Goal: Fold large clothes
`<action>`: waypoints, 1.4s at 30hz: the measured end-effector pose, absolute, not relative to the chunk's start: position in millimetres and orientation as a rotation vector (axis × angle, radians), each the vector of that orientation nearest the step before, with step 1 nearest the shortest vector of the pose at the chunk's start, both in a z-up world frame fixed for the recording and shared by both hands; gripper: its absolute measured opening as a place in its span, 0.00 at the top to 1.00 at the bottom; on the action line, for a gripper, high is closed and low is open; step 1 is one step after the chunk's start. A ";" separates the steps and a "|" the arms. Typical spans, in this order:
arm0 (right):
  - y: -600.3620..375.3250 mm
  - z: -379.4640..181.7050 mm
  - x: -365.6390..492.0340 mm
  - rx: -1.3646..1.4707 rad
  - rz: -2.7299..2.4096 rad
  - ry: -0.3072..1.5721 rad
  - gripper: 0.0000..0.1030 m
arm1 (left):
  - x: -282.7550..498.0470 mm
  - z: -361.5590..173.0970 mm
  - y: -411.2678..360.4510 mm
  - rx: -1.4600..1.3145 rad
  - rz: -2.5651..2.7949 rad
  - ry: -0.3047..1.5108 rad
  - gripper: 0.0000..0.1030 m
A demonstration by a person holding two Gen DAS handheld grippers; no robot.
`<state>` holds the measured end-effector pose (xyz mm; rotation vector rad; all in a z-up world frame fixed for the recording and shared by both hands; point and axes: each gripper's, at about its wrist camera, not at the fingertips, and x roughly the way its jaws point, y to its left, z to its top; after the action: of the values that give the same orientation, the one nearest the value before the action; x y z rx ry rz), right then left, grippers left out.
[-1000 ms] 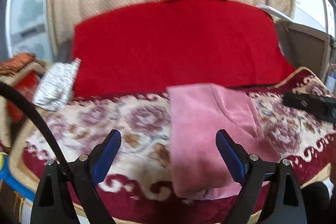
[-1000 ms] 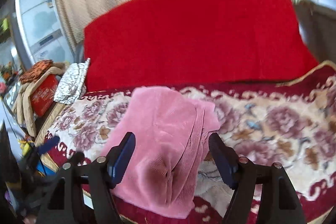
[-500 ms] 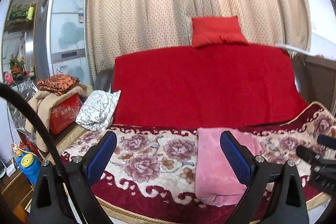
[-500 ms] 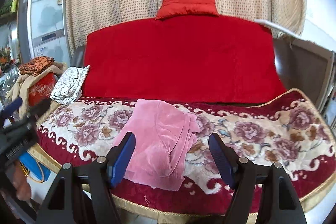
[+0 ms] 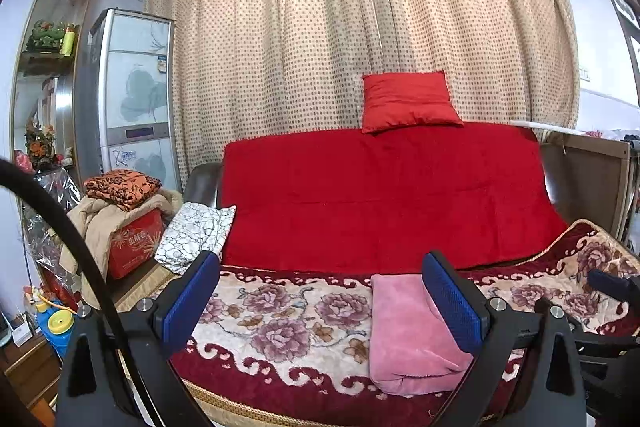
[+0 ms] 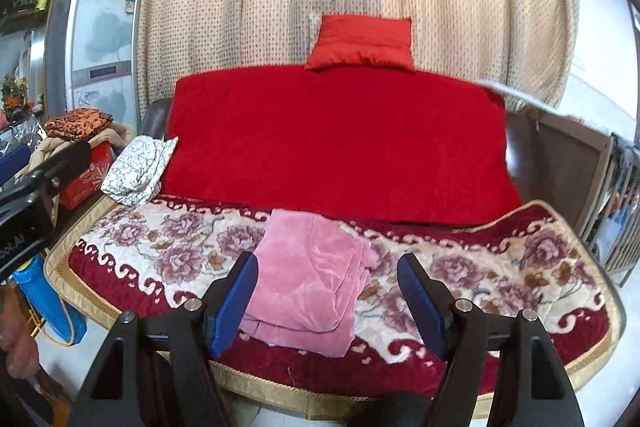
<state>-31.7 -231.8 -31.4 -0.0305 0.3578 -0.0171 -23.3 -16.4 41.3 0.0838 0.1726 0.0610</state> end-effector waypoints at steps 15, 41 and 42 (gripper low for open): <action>-238.5 -4.2 -68.4 -0.032 -0.097 0.218 0.26 | -43.0 52.6 -29.4 0.093 0.055 0.145 0.02; -240.8 1.1 -79.6 -0.028 -0.102 0.182 0.26 | -56.3 57.6 -30.2 0.083 0.044 0.126 0.02; -241.1 1.6 -79.4 -0.028 -0.102 0.181 0.26 | -56.4 57.8 -30.1 0.083 0.045 0.125 0.02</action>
<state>-79.4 -241.1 1.6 -0.0282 0.1807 -0.1019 -56.4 -30.1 57.8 0.0828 0.1249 0.0454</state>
